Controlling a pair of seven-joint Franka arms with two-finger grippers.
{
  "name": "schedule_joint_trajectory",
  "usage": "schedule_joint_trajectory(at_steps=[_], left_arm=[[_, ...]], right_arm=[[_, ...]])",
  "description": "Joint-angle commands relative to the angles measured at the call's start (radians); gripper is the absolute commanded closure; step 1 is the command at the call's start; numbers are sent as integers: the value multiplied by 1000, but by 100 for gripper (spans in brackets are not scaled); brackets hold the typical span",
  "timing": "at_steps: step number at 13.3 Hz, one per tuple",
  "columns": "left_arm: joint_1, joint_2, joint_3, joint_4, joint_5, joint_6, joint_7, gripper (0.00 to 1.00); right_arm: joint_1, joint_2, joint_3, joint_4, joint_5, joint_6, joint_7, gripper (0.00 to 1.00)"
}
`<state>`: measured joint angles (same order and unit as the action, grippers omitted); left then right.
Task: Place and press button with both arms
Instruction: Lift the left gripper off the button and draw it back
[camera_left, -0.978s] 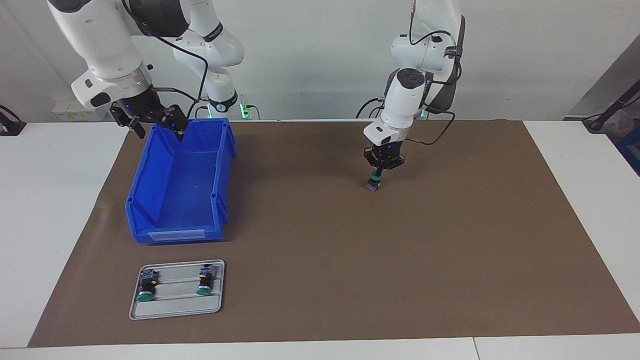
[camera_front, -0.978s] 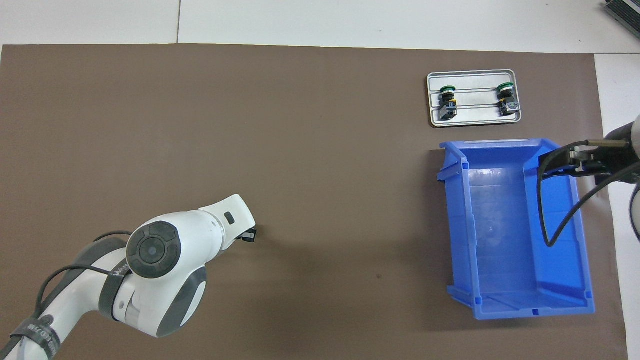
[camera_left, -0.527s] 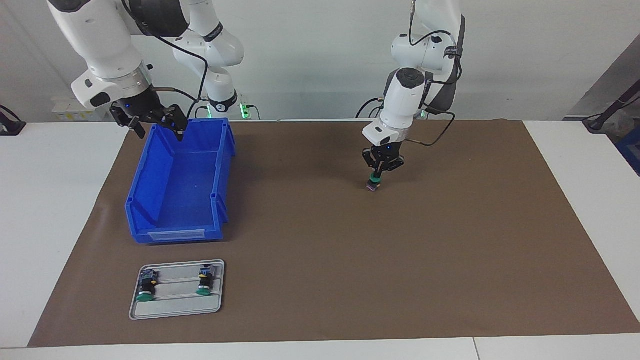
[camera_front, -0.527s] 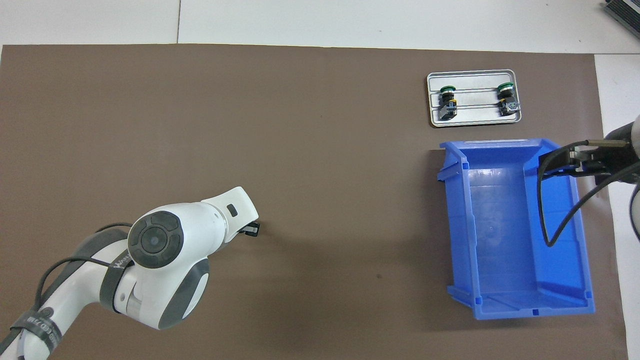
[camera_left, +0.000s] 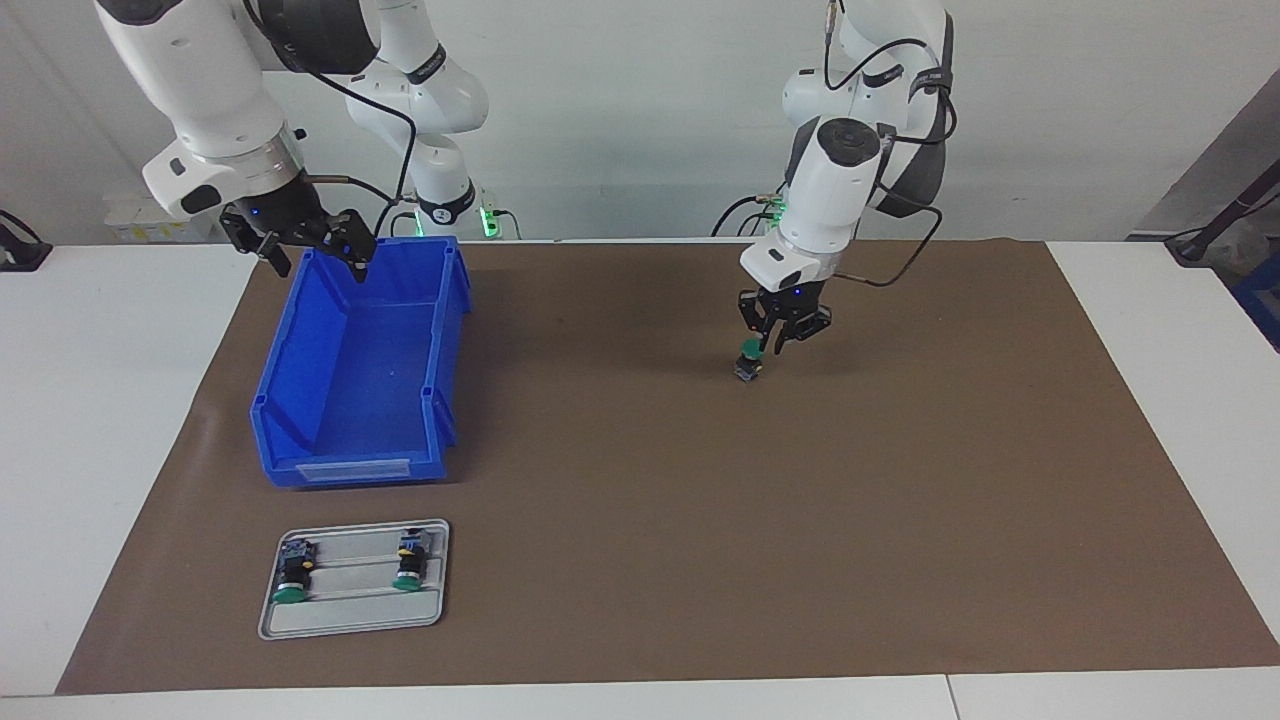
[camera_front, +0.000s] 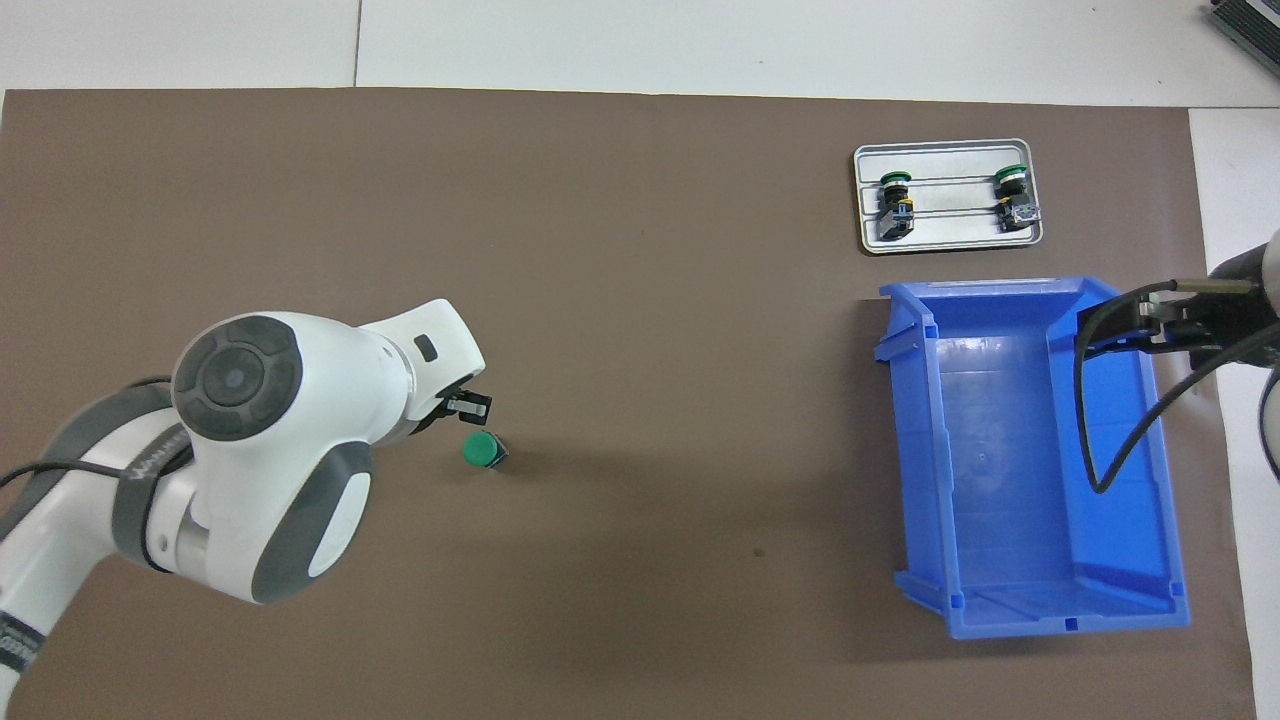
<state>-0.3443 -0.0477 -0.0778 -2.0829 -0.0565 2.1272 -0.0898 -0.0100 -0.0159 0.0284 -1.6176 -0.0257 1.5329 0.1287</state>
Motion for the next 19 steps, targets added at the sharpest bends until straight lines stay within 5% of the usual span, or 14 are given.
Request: schedule_joint_trajectory(at_steps=[1, 10, 11, 13, 19], left_arm=[[114, 17, -4, 174, 15, -201, 103, 77], [318, 104, 4, 681, 21, -771, 140, 72], [317, 103, 3, 679, 44, -759, 145, 56], [306, 92, 3, 650, 121, -707, 147, 1], [338, 13, 4, 451, 115, -517, 140, 0]], right_arm=[[-10, -22, 5, -25, -2, 10, -26, 0], [-5, -27, 7, -21, -2, -4, -27, 0], [-5, -27, 7, -19, -2, -2, -27, 0], [-4, -26, 7, -19, 0, 9, -20, 0], [13, -24, 10, -21, 9, 38, 8, 1]])
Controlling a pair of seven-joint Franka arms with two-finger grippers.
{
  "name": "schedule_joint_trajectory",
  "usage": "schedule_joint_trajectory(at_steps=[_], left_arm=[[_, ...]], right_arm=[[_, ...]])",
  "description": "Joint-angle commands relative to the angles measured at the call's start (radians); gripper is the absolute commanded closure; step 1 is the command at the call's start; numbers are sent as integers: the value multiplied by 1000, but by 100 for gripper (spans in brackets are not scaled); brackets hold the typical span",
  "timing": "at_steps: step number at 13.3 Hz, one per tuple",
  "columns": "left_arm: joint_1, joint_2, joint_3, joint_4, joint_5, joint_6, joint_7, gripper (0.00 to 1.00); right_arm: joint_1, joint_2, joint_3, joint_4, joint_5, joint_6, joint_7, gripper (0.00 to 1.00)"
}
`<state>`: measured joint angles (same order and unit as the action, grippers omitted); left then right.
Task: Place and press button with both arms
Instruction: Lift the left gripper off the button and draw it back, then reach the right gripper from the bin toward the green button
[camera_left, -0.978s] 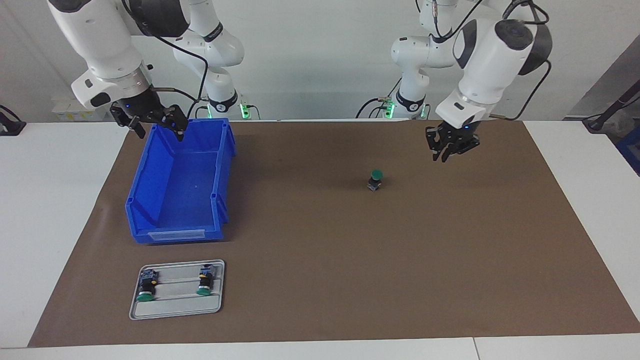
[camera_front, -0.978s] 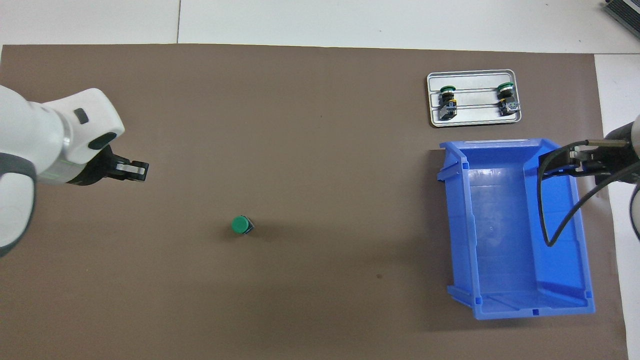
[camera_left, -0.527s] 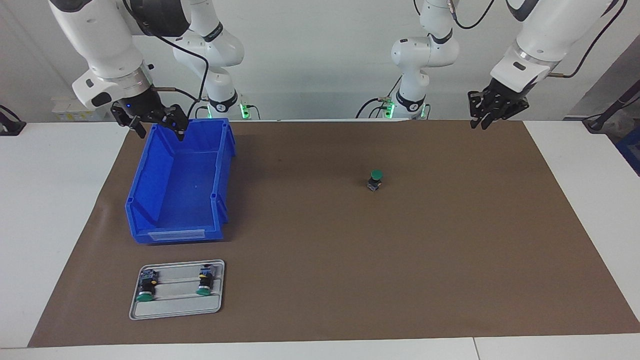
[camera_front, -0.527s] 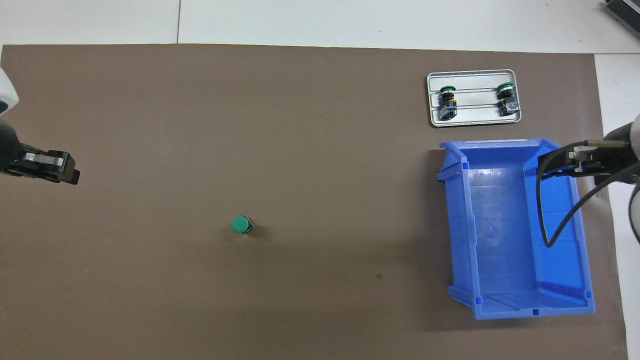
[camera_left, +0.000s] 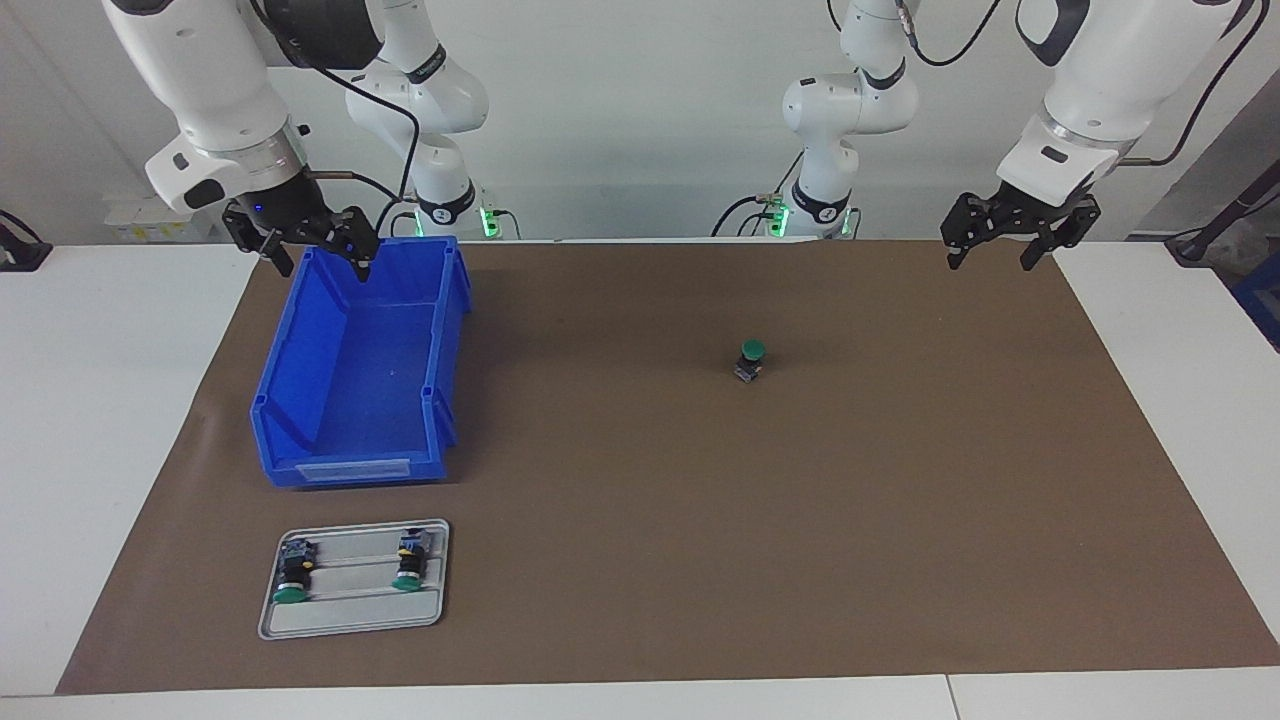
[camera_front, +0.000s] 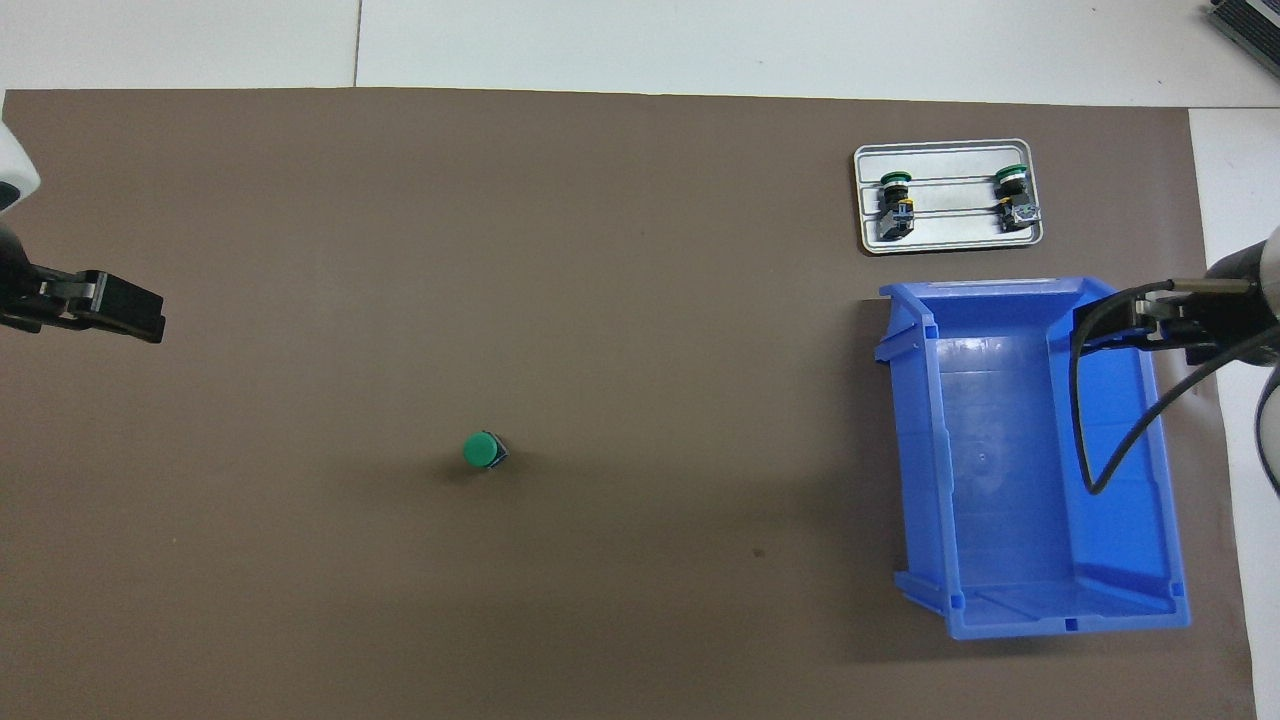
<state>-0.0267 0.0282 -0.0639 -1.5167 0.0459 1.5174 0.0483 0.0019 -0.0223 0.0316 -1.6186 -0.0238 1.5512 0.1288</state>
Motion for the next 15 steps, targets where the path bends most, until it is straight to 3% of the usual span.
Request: schedule_joint_trajectory(at_steps=[1, 5, 11, 15], left_arm=[[21, -73, -10, -140, 9, 127, -2, 0], [10, -70, -11, -137, 8, 159, 4, 0], [4, -83, -13, -145, 2, 70, 2, 0], [-25, -85, 6, -155, 0, 78, -7, 0]], right_arm=[[3, -18, 7, -21, 7, 23, 20, 1], [58, -16, 13, -30, 7, 59, 112, 1], [191, -13, 13, -70, 7, 136, 343, 4], [334, 68, 13, -63, 5, 229, 585, 5]])
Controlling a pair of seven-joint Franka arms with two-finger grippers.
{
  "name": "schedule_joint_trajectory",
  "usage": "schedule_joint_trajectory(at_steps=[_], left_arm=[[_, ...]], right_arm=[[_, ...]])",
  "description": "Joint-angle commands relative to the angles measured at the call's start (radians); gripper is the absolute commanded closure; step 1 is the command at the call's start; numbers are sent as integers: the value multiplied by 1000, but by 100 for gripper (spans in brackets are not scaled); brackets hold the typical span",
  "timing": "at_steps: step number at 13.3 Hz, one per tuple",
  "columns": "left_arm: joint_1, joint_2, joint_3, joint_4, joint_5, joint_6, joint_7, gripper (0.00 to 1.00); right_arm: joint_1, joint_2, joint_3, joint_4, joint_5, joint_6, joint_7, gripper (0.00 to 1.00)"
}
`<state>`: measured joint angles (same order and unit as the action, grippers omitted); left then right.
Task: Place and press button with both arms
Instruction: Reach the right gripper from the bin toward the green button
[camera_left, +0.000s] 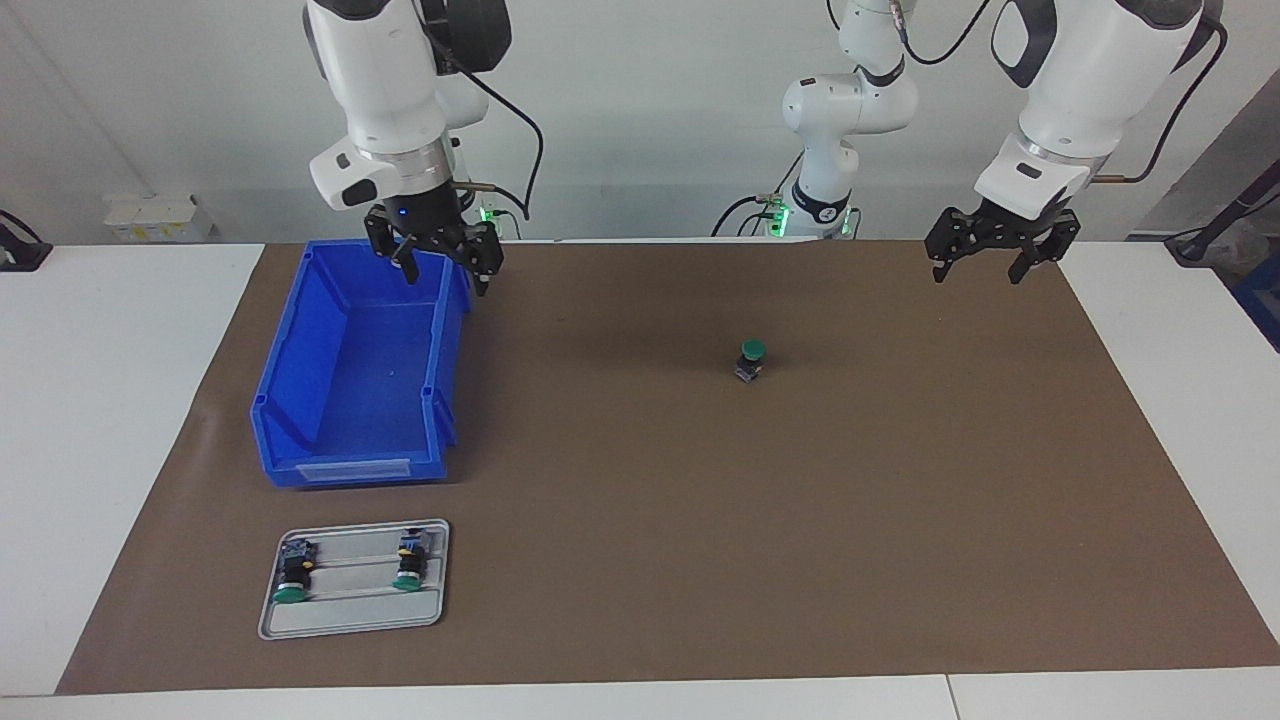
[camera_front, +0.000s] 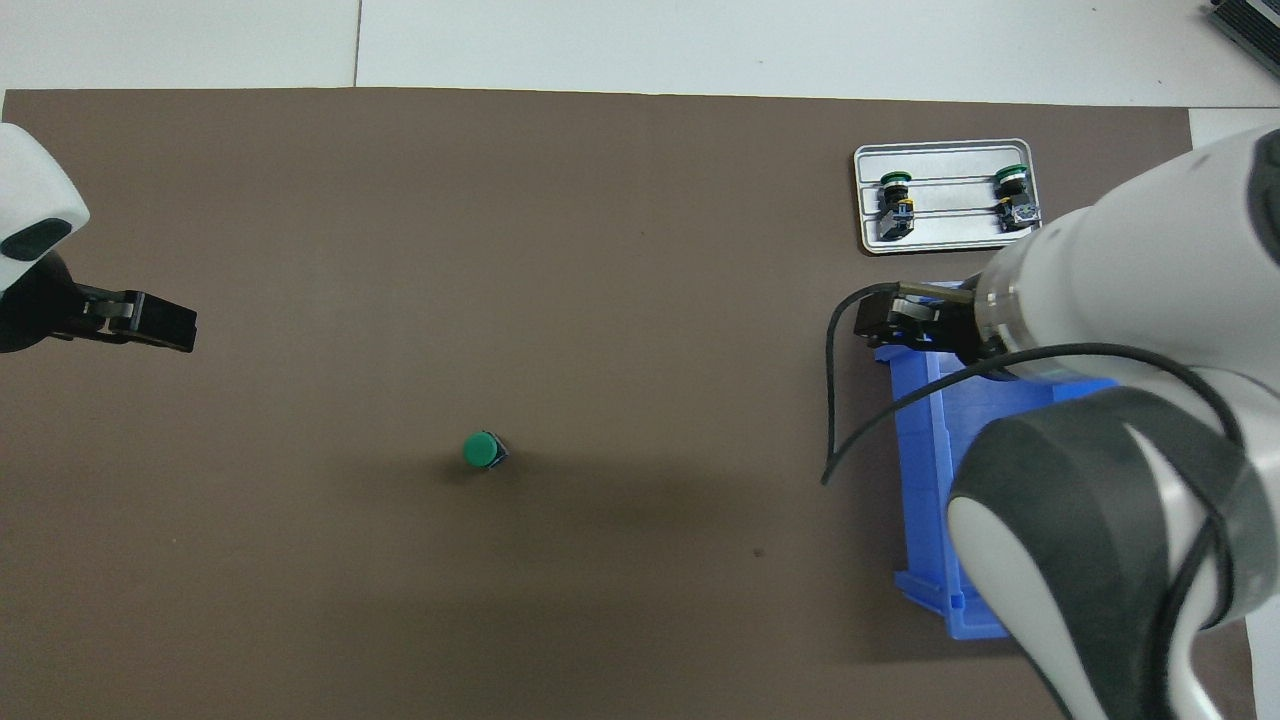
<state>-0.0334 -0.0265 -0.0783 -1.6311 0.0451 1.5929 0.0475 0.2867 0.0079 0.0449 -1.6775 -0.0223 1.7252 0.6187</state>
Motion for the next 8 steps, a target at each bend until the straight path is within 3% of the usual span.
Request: schedule_joint_trajectory(at_steps=[1, 8], left_arm=[[-20, -30, 25, -46, 1, 10, -6, 0], [-45, -41, 74, -73, 1, 47, -55, 0]], right_arm=[[78, 55, 0, -1, 4, 72, 154, 5], [296, 295, 1, 148, -13, 172, 606, 7]])
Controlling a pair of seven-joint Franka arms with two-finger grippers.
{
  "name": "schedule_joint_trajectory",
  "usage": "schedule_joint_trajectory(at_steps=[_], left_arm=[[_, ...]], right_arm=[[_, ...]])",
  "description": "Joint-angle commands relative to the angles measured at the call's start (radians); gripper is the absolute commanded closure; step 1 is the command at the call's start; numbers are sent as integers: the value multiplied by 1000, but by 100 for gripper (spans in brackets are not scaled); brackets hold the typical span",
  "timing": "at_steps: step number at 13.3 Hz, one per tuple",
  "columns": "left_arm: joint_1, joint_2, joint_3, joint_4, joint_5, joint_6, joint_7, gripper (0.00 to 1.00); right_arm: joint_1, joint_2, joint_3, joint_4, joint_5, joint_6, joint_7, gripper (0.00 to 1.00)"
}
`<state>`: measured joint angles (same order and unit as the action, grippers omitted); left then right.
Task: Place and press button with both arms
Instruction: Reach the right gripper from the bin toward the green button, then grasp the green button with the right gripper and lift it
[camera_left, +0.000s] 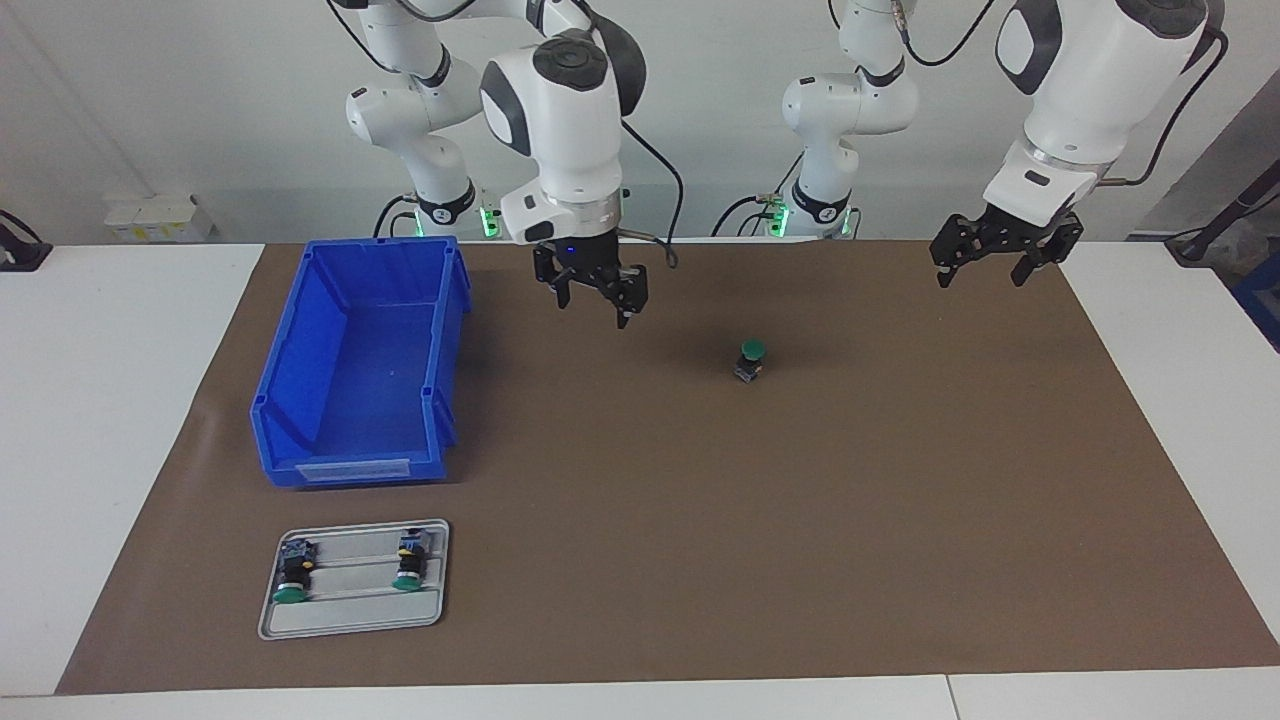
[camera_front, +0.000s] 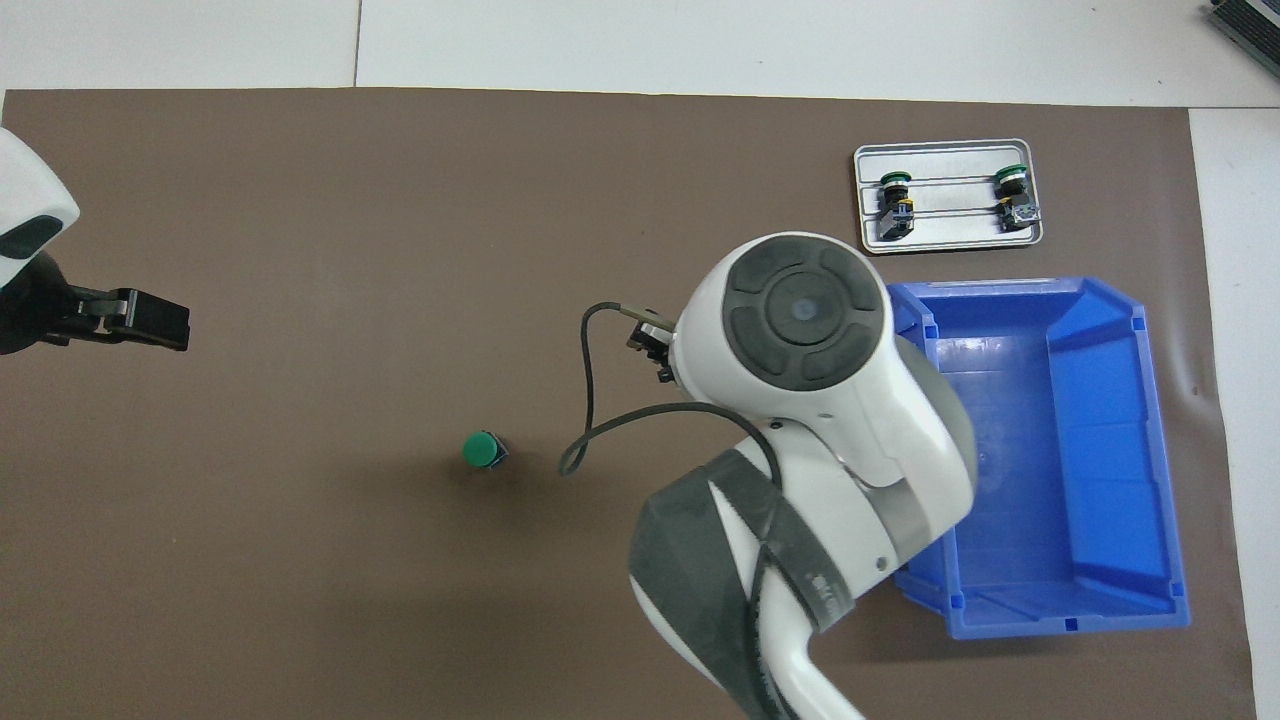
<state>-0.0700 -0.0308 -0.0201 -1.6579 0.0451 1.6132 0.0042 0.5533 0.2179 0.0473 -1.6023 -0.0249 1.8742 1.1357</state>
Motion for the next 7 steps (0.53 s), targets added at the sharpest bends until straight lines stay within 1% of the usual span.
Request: schedule_joint_trajectory(at_steps=[1, 5, 7], left_arm=[[-5, -37, 16, -46, 1, 27, -10, 0], [9, -41, 16, -43, 2, 10, -12, 0], [9, -41, 17, -43, 2, 10, -12, 0]], right_arm=[[62, 115, -1, 84, -9, 55, 134, 8], [123, 242, -1, 200, -16, 60, 280, 11], [189, 349, -4, 286, -45, 63, 393, 12]])
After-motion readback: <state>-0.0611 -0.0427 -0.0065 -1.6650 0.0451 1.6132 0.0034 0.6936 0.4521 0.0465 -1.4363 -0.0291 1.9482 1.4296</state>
